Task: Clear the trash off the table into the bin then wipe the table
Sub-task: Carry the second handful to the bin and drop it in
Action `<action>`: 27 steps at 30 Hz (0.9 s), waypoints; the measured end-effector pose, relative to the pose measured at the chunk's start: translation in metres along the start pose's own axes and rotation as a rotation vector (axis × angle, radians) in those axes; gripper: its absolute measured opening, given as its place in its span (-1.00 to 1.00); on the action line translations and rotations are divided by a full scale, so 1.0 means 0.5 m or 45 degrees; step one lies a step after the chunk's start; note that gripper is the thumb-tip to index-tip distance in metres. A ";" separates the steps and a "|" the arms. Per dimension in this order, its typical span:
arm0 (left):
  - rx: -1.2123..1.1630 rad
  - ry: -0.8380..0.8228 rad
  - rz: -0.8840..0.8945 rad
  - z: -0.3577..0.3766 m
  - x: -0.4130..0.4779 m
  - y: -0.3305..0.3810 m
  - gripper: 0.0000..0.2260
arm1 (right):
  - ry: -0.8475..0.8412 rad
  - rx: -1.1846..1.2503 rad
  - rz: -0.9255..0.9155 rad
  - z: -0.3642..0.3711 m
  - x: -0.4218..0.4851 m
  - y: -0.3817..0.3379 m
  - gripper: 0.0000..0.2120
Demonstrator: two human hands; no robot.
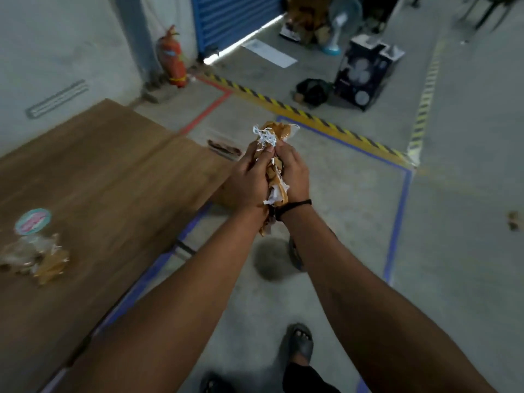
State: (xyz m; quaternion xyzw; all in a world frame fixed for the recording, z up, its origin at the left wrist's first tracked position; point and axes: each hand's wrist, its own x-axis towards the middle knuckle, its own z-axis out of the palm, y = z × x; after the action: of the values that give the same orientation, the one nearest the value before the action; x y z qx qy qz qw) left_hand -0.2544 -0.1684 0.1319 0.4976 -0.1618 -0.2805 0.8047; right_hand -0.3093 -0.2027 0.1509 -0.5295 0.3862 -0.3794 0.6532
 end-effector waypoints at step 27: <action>0.290 -0.079 -0.566 0.195 0.100 -1.057 -0.72 | 0.684 0.333 0.345 -0.628 0.420 0.720 -0.88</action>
State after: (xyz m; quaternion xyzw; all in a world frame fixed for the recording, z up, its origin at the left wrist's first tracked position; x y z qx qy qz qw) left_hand -0.4212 -0.4520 -0.2963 0.5994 -0.1036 -0.4459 0.6566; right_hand -0.4758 -0.4634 -0.2694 -0.2657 0.5596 -0.4616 0.6350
